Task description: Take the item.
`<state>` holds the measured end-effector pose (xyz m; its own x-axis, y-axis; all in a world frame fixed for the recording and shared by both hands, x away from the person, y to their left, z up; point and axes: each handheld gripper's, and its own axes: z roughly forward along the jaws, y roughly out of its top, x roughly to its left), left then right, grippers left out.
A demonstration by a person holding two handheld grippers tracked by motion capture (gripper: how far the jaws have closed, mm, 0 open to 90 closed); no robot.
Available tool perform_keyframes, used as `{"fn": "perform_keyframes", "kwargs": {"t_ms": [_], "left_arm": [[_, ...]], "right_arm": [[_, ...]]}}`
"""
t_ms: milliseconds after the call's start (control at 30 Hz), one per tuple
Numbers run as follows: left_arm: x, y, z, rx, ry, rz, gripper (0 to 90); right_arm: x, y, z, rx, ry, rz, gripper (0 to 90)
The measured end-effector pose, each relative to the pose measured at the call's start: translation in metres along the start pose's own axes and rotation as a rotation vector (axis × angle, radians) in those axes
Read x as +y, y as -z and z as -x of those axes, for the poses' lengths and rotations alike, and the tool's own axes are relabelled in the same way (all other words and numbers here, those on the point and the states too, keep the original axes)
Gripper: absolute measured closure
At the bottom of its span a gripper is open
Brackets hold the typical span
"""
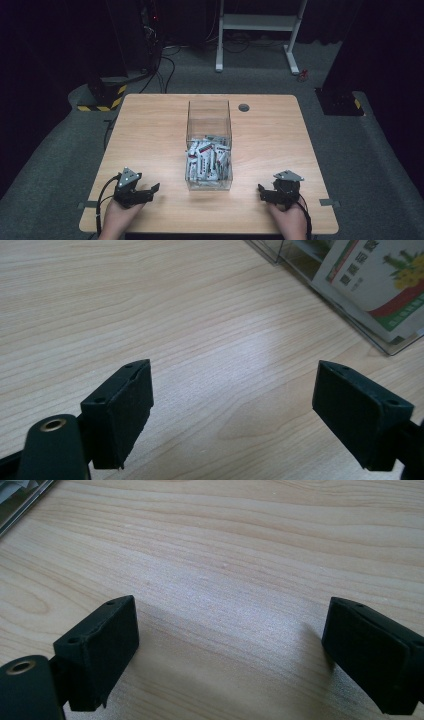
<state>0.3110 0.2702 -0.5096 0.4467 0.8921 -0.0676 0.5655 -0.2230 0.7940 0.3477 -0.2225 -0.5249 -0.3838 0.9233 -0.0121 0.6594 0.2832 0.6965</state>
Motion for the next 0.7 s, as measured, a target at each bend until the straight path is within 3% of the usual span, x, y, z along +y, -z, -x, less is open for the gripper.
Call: {"fn": "perform_keyframes", "kwargs": {"t_ms": [700], "left_arm": [[0.0057, 0.0066, 0.0054, -0.012, -0.002, 0.059, 16.7]], "right_arm": [[-0.0008, 0.0015, 0.0017, 0.008, 0.004, 0.003, 10.4]]}}
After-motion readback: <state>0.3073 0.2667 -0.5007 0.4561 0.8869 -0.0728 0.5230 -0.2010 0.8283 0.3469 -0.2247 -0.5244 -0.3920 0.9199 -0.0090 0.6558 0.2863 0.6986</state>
